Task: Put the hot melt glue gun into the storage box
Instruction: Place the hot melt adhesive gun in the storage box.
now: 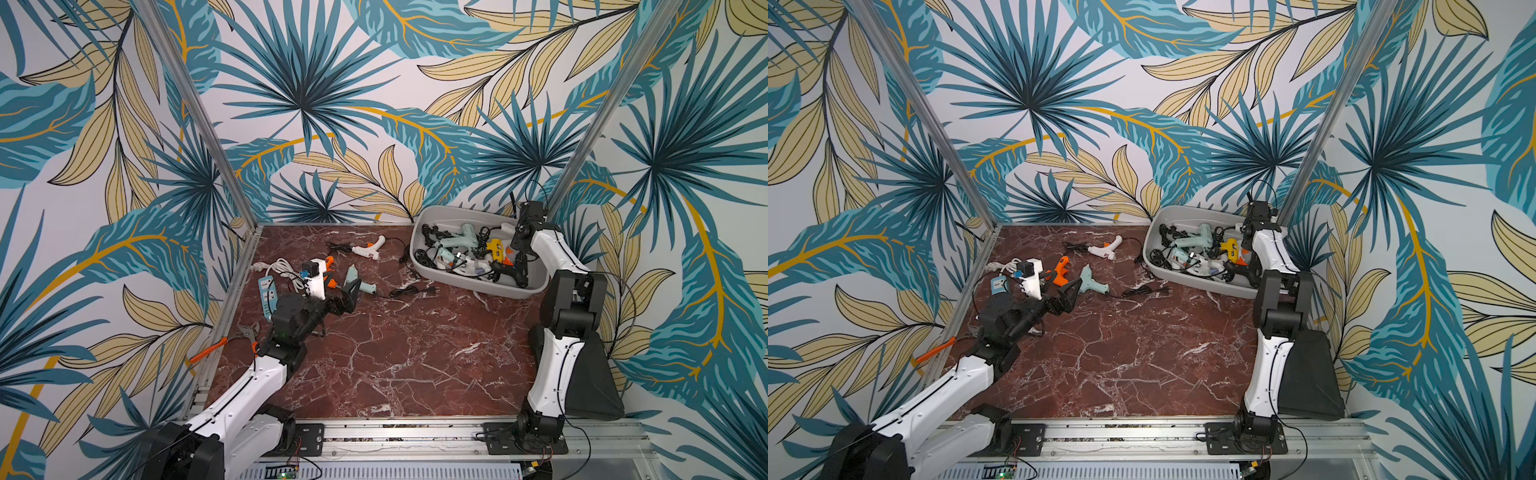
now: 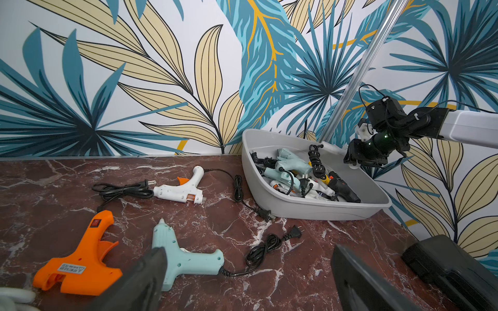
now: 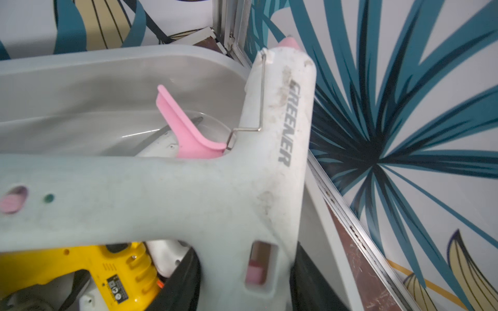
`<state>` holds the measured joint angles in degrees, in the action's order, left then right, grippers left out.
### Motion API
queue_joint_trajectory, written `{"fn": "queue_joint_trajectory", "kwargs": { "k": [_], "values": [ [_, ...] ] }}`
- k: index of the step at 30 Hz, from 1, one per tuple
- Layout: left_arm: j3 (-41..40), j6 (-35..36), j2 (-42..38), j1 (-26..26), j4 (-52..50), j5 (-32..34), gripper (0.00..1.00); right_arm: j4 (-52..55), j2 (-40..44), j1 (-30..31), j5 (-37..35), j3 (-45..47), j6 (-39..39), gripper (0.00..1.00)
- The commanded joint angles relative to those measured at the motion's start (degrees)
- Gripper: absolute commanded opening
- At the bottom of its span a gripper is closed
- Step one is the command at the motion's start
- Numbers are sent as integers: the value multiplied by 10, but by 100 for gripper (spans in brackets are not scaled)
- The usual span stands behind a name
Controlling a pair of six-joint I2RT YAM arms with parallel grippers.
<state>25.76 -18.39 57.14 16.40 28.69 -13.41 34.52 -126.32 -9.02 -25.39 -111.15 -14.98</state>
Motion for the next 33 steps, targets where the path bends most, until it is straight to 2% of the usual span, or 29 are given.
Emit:
{"fn": "queue_joint_trajectory", "kwargs": {
  "k": [1,9,18,23,26,31,33],
  "values": [
    [-4,7,2,-1,-6,14,100,14,-30,0,47,-26,13,0],
    [-8,3,3,-1,-3,19,100,32,-44,-1,83,-19,51,0],
    [-10,-2,8,-1,8,22,100,60,-37,-17,90,12,80,0],
    [-9,-1,5,-1,1,24,100,83,-32,-25,135,21,91,1],
    [-9,1,3,-1,-5,27,100,87,-32,-26,133,27,100,14],
    [-9,1,-6,-1,-22,34,100,98,-31,-27,141,25,104,45],
    [-10,3,-14,-1,-33,43,100,103,-21,-27,147,26,100,50]
  ]
}}
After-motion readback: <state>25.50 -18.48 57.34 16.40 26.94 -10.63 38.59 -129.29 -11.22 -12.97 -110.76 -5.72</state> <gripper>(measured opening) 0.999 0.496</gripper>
